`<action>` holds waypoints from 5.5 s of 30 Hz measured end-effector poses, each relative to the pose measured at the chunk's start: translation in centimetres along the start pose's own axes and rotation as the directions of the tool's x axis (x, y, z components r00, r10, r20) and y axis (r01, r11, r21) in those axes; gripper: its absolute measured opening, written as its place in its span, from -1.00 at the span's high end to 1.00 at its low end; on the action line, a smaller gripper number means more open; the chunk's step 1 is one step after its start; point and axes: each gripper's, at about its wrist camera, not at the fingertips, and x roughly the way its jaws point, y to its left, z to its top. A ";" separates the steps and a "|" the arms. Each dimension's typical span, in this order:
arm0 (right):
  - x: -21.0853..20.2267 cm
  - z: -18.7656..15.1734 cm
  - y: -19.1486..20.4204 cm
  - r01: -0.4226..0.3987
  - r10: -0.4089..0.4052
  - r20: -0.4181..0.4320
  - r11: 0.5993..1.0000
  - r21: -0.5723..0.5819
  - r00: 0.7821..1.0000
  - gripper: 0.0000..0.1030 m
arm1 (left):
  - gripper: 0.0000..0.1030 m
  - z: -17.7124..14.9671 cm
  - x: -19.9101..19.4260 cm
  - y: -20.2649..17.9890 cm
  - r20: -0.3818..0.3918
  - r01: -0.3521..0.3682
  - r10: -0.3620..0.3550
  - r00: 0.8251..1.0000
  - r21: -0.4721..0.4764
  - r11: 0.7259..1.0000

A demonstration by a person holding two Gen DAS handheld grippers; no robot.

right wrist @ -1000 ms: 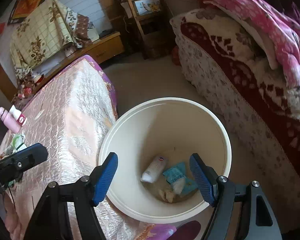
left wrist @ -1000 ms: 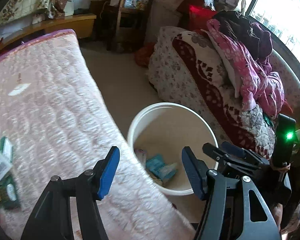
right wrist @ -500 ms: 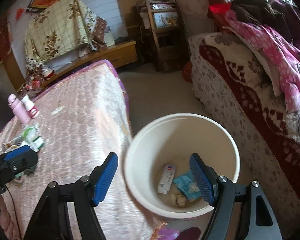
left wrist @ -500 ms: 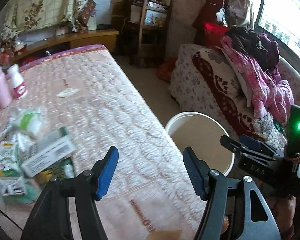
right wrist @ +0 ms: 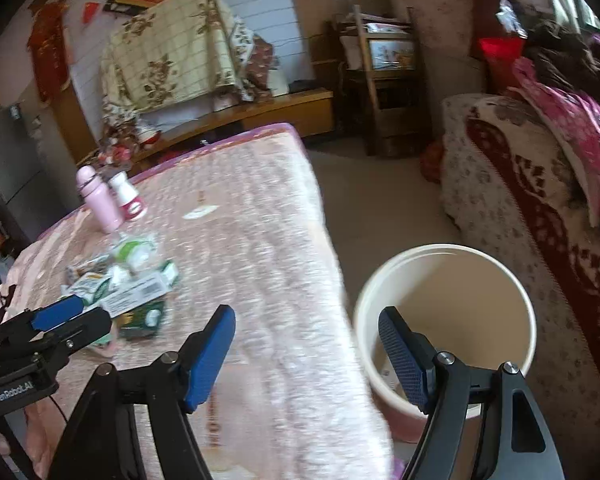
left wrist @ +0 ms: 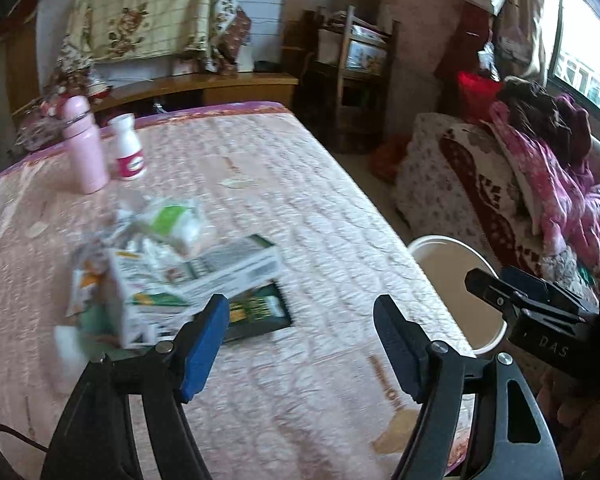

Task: Collect trash
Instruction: 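Move both tools back toward the remaining trash on the bed, then grasp the milk carton with the right tool while the left tool grasps the white foam block, then carry carton and foam block over the white bucket and open both tools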

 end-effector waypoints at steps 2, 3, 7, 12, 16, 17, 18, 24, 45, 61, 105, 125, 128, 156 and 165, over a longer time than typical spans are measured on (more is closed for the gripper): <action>0.1 -0.1 1.2 -0.011 0.011 -0.003 1.000 -0.017 1.000 -0.51 | -0.46 -0.2 -0.6 1.2 0.006 -0.015 0.015 1.000 -0.015 1.000; 0.1 -0.2 1.9 -0.018 0.018 -0.006 1.000 -0.025 1.000 -0.51 | -0.46 -0.3 -0.7 1.5 0.008 -0.021 0.021 1.000 -0.019 1.000; 0.5 -0.6 4.2 -0.039 0.038 -0.018 0.998 -0.058 0.999 -0.51 | -0.46 -0.5 -1.5 3.1 0.016 -0.045 0.046 0.999 -0.036 0.998; 0.9 -1.0 6.0 -0.060 0.058 -0.032 0.995 -0.083 0.998 -0.51 | -0.46 -0.8 -2.4 5.1 0.022 -0.054 0.056 0.998 -0.068 0.996; 1.2 -1.2 7.3 -0.079 0.074 -0.046 0.991 -0.105 0.996 -0.51 | -0.46 -1.3 -3.2 6.9 0.024 -0.059 0.061 0.998 -0.086 0.995; 1.2 -1.3 7.7 -0.083 0.078 -0.050 0.990 -0.111 0.996 -0.51 | -0.46 -1.4 -3.4 7.4 0.021 -0.059 0.061 0.998 -0.090 0.994; 1.3 -1.3 8.0 -0.087 0.081 -0.053 0.989 -0.117 0.995 -0.51 | -0.46 -1.6 -3.6 7.9 0.018 -0.058 0.060 0.998 -0.095 0.994; 2.4 -1.9 9.7 -0.113 0.102 -0.084 0.983 -0.145 0.991 -0.51 | -0.52 -3.3 -4.7 11.8 -0.015 -0.079 0.078 0.997 -0.100 0.992; 5.3 -0.5 16.9 -0.290 0.258 -0.185 0.941 -0.176 0.948 -0.51 | -0.63 -5.1 -3.0 19.3 -0.087 -0.106 0.098 0.991 -0.093 0.990; 12.1 0.5 24.2 -0.452 0.370 -0.399 0.882 -0.132 0.839 -0.41 | 0.20 -5.3 -0.2 20.5 -0.178 -0.096 0.085 0.980 -0.056 0.994; 5.7 -7.5 19.3 -0.198 0.088 -0.281 0.897 -0.395 0.956 -0.10 | 0.20 -7.9 -1.4 13.4 -0.216 -0.065 0.050 0.975 -0.061 0.996; 5.2 -9.3 16.6 -0.291 0.173 -0.370 0.911 -0.292 0.913 -0.14 | 0.19 -8.3 -0.5 11.5 -0.228 -0.107 0.096 0.969 -0.036 0.994; 5.0 -9.3 16.3 -0.294 0.191 -0.347 0.915 -0.276 0.918 -0.08 | 0.19 -8.0 -0.8 11.4 -0.223 -0.091 0.078 0.972 -0.050 0.995; -1.7 -1.7 6.2 -0.161 0.155 -0.061 0.980 -0.115 0.986 -0.08 | 0.19 -1.0 -0.7 0.6 -0.093 0.050 -0.045 0.995 0.054 0.997; -1.4 -1.3 1.8 -0.104 0.103 -0.042 0.994 -0.024 0.994 -0.08 | 0.19 0.2 1.1 -2.8 -0.098 0.081 -0.070 0.993 0.115 0.990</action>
